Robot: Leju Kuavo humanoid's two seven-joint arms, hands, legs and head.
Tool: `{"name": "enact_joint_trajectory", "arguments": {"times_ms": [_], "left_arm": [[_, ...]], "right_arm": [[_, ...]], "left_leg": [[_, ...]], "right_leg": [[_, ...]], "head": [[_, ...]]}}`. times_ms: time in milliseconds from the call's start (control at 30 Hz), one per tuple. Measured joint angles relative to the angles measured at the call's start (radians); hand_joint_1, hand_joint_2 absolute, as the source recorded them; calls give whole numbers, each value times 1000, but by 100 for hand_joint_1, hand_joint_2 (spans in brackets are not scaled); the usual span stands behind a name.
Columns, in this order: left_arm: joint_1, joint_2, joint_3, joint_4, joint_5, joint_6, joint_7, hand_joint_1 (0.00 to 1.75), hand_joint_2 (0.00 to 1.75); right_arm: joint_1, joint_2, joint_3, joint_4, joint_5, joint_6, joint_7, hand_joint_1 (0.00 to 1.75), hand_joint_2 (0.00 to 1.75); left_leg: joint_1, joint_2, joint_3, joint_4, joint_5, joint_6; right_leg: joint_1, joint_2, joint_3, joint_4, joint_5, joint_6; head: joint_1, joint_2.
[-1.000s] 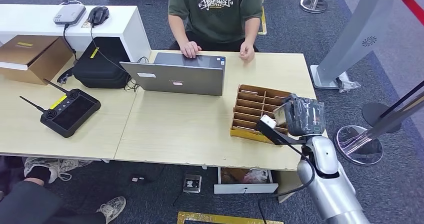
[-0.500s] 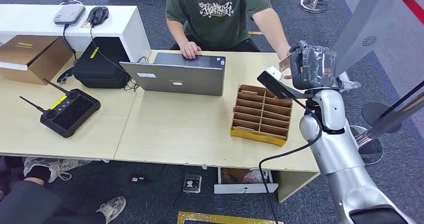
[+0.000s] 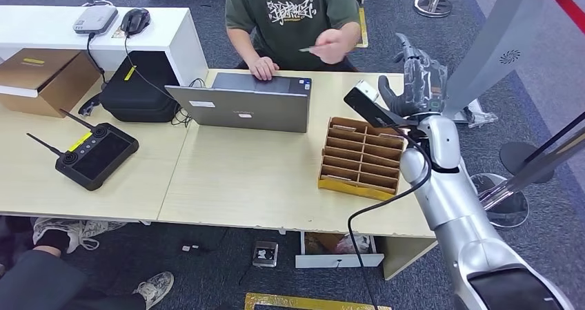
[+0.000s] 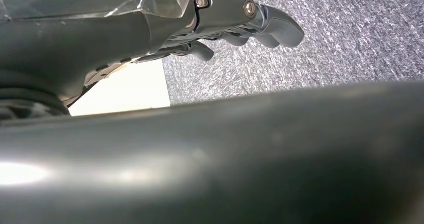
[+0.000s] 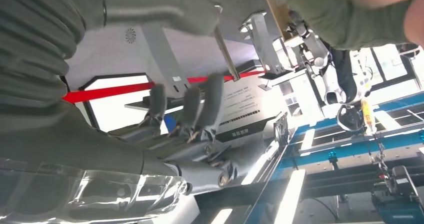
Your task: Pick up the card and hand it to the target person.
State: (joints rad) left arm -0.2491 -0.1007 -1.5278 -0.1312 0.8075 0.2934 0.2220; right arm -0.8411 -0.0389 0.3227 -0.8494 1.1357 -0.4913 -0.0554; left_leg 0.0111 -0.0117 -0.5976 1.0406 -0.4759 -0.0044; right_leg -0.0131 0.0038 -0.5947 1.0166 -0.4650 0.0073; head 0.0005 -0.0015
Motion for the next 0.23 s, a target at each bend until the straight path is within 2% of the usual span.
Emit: {"name": "enact_joint_trajectory", "arguments": {"times_ms": [233], "left_arm": [[0, 0, -3, 0, -1, -2, -1, 0, 0]], "right_arm": [[22, 0, 0, -2, -8, -52, -18, 0, 175]], "left_leg": [[0, 0, 0, 0, 0, 0]], "right_leg": [[0, 0, 0, 0, 0, 0]], "head": [[0, 0]]}}
